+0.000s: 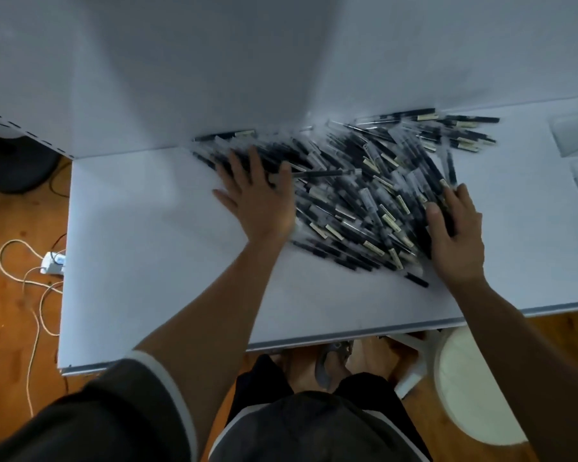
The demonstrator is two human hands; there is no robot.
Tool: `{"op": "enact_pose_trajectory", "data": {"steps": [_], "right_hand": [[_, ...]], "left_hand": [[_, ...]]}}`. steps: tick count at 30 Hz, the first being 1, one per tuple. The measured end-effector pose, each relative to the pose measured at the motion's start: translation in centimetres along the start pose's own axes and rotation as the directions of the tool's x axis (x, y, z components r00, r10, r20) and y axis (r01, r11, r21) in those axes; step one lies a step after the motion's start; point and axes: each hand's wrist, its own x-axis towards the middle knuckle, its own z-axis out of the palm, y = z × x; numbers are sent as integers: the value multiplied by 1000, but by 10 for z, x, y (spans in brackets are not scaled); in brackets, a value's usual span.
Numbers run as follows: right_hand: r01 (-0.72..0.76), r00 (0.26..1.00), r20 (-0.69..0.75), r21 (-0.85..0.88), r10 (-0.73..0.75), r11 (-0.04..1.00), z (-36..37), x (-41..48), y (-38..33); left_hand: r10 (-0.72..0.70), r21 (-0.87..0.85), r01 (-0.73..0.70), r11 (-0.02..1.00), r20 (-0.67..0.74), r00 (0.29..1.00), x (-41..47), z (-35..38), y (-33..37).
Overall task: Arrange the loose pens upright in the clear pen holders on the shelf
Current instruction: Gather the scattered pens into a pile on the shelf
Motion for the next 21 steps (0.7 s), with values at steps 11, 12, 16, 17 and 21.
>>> {"op": "enact_pose_trajectory", "data": {"steps": [11, 12, 16, 17, 21], "right_hand": [[68, 998, -16, -6, -68, 998, 8, -4, -5], [80, 997, -9, -5, -80, 997, 7, -3, -4], [170, 985, 32, -17, -169, 985, -3, -2, 7], [220, 975, 48, -51, -218, 974, -6, -2, 11], [380, 924, 133, -191, -359, 905, -13, -4, 22]], "left_hand": [[111, 13, -111, 994, -129, 985, -39, 42, 27], [104, 5, -105, 994, -137, 985, -42, 45, 33], [19, -37, -24, 999, -133, 991, -49, 54, 53], [3, -48, -10, 999, -134, 991, -50, 56, 58], [-33, -84, 22, 996, -141, 989, -57, 65, 76]]}}
